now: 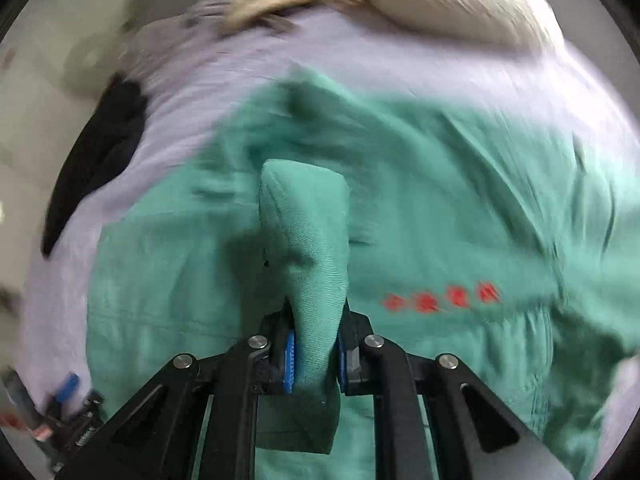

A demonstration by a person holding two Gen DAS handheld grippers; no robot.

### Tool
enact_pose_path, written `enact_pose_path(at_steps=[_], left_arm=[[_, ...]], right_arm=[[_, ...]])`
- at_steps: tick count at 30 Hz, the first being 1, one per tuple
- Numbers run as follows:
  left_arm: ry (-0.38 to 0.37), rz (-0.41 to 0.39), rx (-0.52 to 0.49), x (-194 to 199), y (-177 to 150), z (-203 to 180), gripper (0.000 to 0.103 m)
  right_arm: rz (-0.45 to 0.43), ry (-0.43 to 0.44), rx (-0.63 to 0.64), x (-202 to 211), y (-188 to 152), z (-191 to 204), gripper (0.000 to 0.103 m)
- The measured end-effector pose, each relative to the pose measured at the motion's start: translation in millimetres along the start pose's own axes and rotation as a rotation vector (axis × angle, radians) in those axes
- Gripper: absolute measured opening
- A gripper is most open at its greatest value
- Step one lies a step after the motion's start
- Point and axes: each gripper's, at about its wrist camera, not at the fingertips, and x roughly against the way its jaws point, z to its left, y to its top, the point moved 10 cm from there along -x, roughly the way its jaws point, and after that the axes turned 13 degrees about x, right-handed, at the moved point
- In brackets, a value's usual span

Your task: Fold large clothes

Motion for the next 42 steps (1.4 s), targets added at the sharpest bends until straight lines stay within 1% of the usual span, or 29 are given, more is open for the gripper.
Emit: enact_pose_path(at_steps=[1,2,3,4,5,8,9,10,11,14,16,18,20,21,23,24,26,28,29,30,31,32,33,35,36,38,39,40,42], left_arm=[[0.002,0.003,0.002,0,-2,0,0.091],[0.003,0.006,0.005,0,-2,0,0.091],[0.006,0.007,0.004,-1,-1,0,0.091],[0.009,0.005,0.004,-1,-1,1,0.091],[0.014,-0.002,0.005,0,2,1,0.091],[0.012,0.003,-0.001,-1,5,3,0.091],[0.009,0.022,-0.01,-1,4,4,0.091],[-0.008,0.052,-0.023,0,0,6,0.091],[-0.032,0.08,-0.038,4,-5,7,0.091],[-0.117,0.147,-0.081,26,-16,13,0.091],[-0.166,0.146,-0.07,36,-3,11,0.091],[-0.221,0.131,-0.033,36,29,-1,0.091],[-0.298,0.135,0.008,21,66,-23,0.091],[-0.311,0.131,0.007,11,80,-33,0.091],[-0.298,0.128,-0.024,-20,111,-59,0.091],[-0.297,0.132,-0.034,-28,116,-68,0.091],[-0.308,0.187,-0.059,-54,124,-90,0.091],[-0.295,0.24,-0.064,-73,124,-102,0.091],[-0.274,0.262,-0.07,-82,121,-105,0.09],[-0.26,0.261,-0.073,-85,119,-107,0.077],[-0.267,0.244,-0.081,-84,119,-111,0.041],[-0.284,0.226,-0.092,-79,120,-113,0.019],[-0.288,0.219,-0.087,-77,122,-113,0.004],[-0.321,0.182,-0.043,-66,129,-107,0.004],[-0.341,0.164,-0.021,-61,132,-103,0.004],[-0.378,0.157,0.001,-58,136,-99,0.004],[-0.38,0.16,0.0,-61,137,-98,0.004],[-0.368,0.166,-0.006,-66,136,-97,0.004],[-0.347,0.172,-0.014,-75,136,-97,0.004]], right_arm=[[0.009,0.067,-0.097,-2,-6,-12,0.028],[-0.011,0.144,-0.17,1,-10,-18,0.042],[-0.037,0.192,-0.207,6,-11,-20,0.065],[-0.066,0.229,-0.22,12,-12,-18,0.075],[-0.078,0.232,-0.218,15,-12,-16,0.086],[-0.056,0.172,-0.176,14,-17,-12,0.085],[-0.049,0.146,-0.159,12,-14,-11,0.082],[-0.043,0.114,-0.141,10,-11,-11,0.08],[-0.045,0.105,-0.135,12,-7,-13,0.079],[-0.041,0.121,-0.147,13,-3,-26,0.079],[-0.039,0.137,-0.152,16,-8,-35,0.079],[-0.039,0.139,-0.145,18,-10,-37,0.079],[-0.036,0.131,-0.138,19,-10,-36,0.079],[-0.039,0.129,-0.136,21,-10,-36,0.079],[-0.046,0.128,-0.125,22,-6,-32,0.079],[-0.05,0.126,-0.114,23,-5,-30,0.079],[-0.055,0.113,-0.097,25,-4,-30,0.079],[-0.047,0.108,-0.104,21,-3,-34,0.079],[-0.042,0.111,-0.118,18,-4,-37,0.079],[-0.034,0.114,-0.134,15,-5,-39,0.077],[-0.02,0.095,-0.136,13,-5,-42,0.071],[-0.001,0.069,-0.118,11,-5,-42,0.034],[0.027,0.035,-0.093,9,-6,-42,0.007],[0.002,0.032,-0.044,17,3,-32,0.007],[-0.032,0.05,-0.005,24,10,-23,0.007],[-0.123,0.097,0.078,41,28,-3,0.007],[-0.154,0.095,0.114,46,37,2,0.006],[-0.163,0.084,0.126,46,41,1,0.006],[-0.147,0.043,0.11,34,44,-14,0.007]])
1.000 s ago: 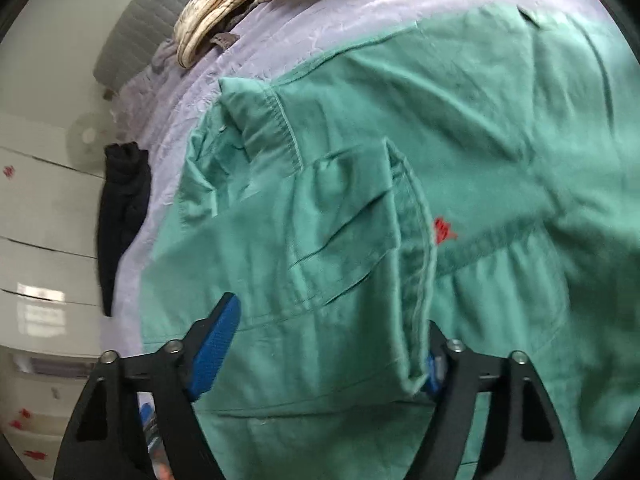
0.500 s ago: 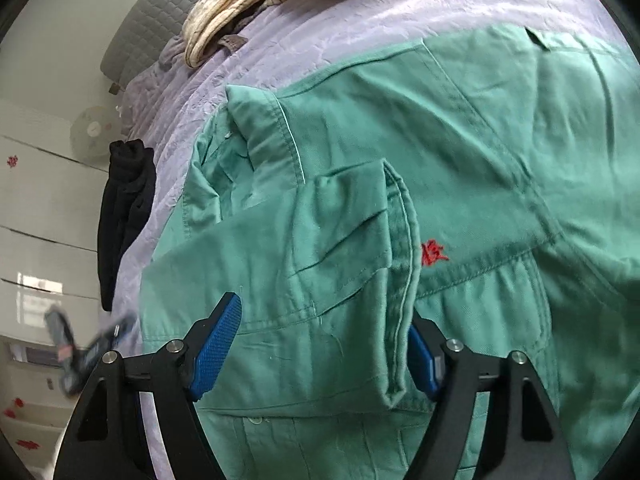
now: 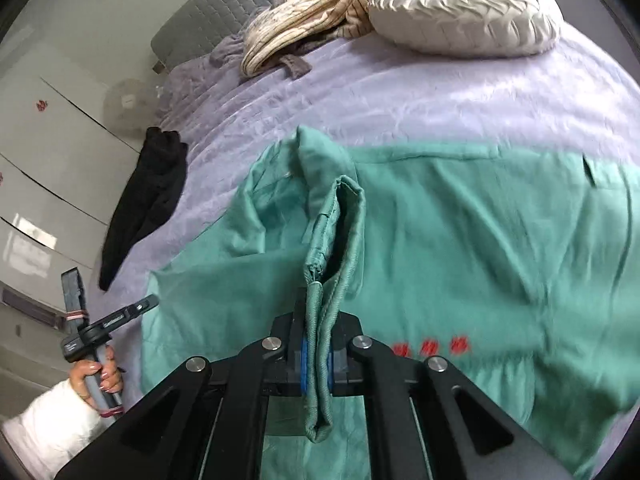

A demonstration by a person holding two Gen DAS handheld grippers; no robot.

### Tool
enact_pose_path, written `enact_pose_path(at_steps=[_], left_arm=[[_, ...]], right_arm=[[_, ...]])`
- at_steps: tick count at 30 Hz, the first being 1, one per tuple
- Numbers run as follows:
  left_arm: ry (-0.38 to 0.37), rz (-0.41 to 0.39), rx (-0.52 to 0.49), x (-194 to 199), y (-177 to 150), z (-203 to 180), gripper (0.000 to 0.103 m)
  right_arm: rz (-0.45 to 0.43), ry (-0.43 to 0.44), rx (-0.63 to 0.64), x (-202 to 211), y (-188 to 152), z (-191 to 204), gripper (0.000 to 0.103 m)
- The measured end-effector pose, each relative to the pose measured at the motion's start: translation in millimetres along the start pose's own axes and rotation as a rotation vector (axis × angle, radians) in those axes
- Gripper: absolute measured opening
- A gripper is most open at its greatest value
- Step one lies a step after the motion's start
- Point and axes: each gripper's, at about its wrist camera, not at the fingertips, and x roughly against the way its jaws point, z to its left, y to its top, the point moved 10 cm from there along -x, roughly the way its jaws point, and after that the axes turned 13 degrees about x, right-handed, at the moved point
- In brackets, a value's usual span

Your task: Fold large clothes

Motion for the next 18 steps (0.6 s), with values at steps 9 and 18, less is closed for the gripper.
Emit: enact_pose_path(at_steps=[9,18], left_arm=[[0.094,-0.044,0.032,24,2,28,0.005],[0.198,-0.063,0.007,77,-27,73,0.005]], right_arm=[[0.061,-0.018,-0.275,20,-43,-38,0.06],[0.259,0.566,-0.228,-37,-122,219,0.06]])
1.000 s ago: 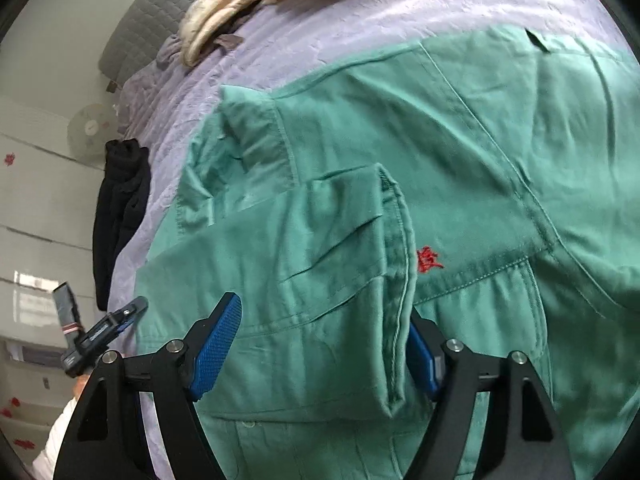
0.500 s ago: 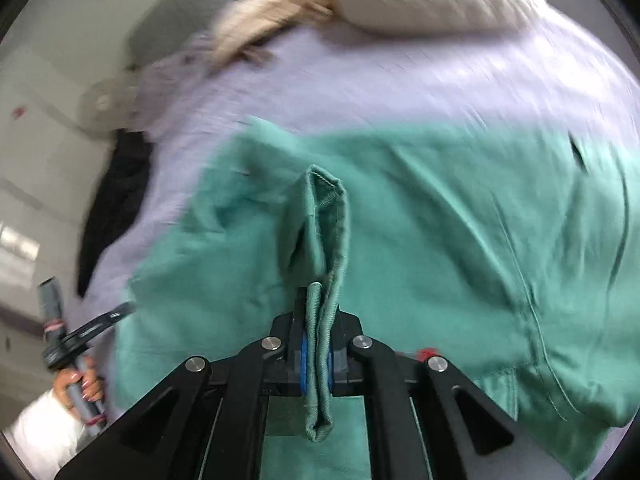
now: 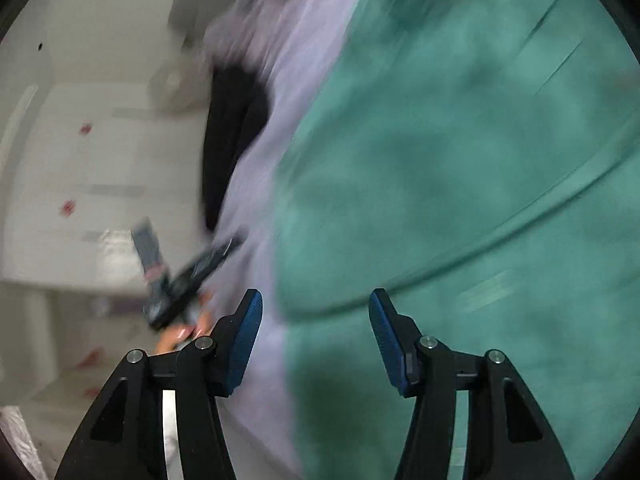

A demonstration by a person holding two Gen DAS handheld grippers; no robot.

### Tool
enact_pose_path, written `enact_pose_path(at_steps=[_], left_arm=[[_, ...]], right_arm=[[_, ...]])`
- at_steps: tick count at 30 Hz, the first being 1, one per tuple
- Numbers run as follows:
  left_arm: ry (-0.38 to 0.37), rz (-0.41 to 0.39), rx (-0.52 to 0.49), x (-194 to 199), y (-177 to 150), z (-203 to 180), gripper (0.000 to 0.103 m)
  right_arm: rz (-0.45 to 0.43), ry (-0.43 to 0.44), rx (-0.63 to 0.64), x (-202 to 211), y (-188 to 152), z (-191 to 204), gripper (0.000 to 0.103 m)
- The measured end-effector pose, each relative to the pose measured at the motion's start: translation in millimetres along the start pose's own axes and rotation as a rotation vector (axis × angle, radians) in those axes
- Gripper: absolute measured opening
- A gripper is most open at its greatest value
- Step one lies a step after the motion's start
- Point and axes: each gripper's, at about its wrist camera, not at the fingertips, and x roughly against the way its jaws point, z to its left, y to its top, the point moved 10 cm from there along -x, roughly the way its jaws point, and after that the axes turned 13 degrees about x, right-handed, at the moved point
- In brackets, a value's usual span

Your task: Fold large clothes

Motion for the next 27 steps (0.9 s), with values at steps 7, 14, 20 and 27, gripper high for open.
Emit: enact_pose_path(at_steps=[7,14,20,27], left_arm=[[0.025,0.026,0.023,12,-23,38,0.005],[0.053,0.028,0.039,12,-34,58,0.005],[0.059,-0.012,0.009,20,-47,42,0.005],[0.054,-0.029,0.036,28,-70,12,0.103]], right_arm=[[-0.043,0.044,-0.104,-100,1,17,0.015],[0.044,-0.023,-0.056,-151,-4,16,0.003],[0.17,-0.051,0.012,-148,-21,26,0.003],[0.115,-0.196,0.121,-60,-19,10,0.011]])
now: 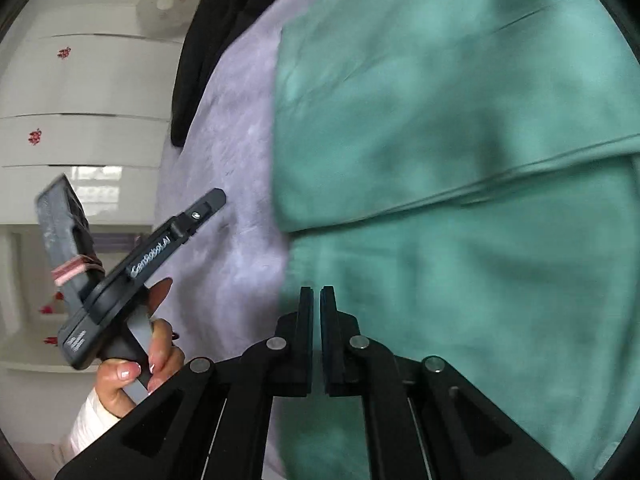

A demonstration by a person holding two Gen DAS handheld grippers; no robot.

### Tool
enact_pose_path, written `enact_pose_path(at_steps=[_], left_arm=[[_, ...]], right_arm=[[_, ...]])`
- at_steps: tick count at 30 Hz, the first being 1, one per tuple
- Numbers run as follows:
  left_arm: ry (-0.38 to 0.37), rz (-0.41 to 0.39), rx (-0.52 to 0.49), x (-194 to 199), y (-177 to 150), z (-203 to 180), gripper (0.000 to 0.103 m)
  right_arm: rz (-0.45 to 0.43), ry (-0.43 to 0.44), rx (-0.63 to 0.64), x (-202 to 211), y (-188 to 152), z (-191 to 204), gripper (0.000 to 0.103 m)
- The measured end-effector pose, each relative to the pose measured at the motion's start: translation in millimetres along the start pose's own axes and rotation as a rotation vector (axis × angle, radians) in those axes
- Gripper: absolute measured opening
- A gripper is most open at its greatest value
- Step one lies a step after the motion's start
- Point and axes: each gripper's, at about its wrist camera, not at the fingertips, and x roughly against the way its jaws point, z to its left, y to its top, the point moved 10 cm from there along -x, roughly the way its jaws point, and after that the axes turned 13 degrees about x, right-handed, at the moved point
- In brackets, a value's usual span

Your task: Fold large clothes

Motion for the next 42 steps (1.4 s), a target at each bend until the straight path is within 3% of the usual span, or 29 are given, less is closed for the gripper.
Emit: enact_pose_path(at_steps=[1,3,4,11,13,14,15,18,20,21,24,26,31,32,33,35,42], left_arm=[[-0.002,0.0,-0.01,0,-3,-4,0.103],[-0.017,0.015,-0.034,-3,-13,-18,0.103],[-0.02,0.022,-0.04,-4,-17,-24,0.103],[-0.007,0.068,-0.075,-20,-35,-63,0.103],[0.001,0.066,-0.106,-22,-37,-75,0.103],[0.004,0.06,-0.118,-20,-38,-79,0.103],[0.008,0.05,-0.126,-18,-38,-82,0.103],[0.02,0.024,-0.14,-22,-37,-99,0.103],[0.055,0.03,-0.158,-36,-38,-107,0.103],[0.063,0.04,-0.162,-38,-42,-109,0.103],[0.06,0.082,-0.17,-48,-52,-118,0.103],[0.05,0.09,-0.185,-48,-55,-124,0.103],[-0.001,0.119,-0.243,-45,-65,-150,0.103],[-0.02,0.136,-0.259,-45,-69,-161,0.103],[-0.029,0.144,-0.267,-45,-72,-166,0.103],[-0.059,0.17,-0.293,-45,-81,-187,0.103],[-0.138,0.212,-0.38,-40,-108,-248,0.103]], right_arm=[[-0.014,-0.024,-0.01,12,-1,-11,0.017],[-0.051,-0.077,-0.046,35,-2,-35,0.062],[-0.079,-0.093,-0.064,47,-3,-45,0.069],[-0.254,-0.214,-0.168,127,5,-124,0.069],[-0.301,-0.228,-0.173,145,23,-143,0.052],[-0.312,-0.24,-0.171,151,29,-150,0.027],[-0.317,-0.272,-0.17,162,34,-161,0.02],[-0.312,-0.369,-0.144,170,53,-181,0.02],[-0.253,-0.422,-0.132,171,49,-198,0.02],[-0.224,-0.446,-0.138,173,43,-208,0.01],[-0.24,-0.39,-0.201,184,30,-224,0.0],[-0.238,-0.407,-0.223,194,18,-229,0.004],[-0.262,-0.271,-0.274,213,-18,-223,0.009],[-0.264,-0.263,-0.282,216,-24,-223,0.021],[-0.269,-0.258,-0.293,219,-29,-222,0.043],[-0.299,-0.25,-0.309,230,-44,-221,0.07],[-0.39,-0.213,-0.361,278,-69,-239,0.07]])
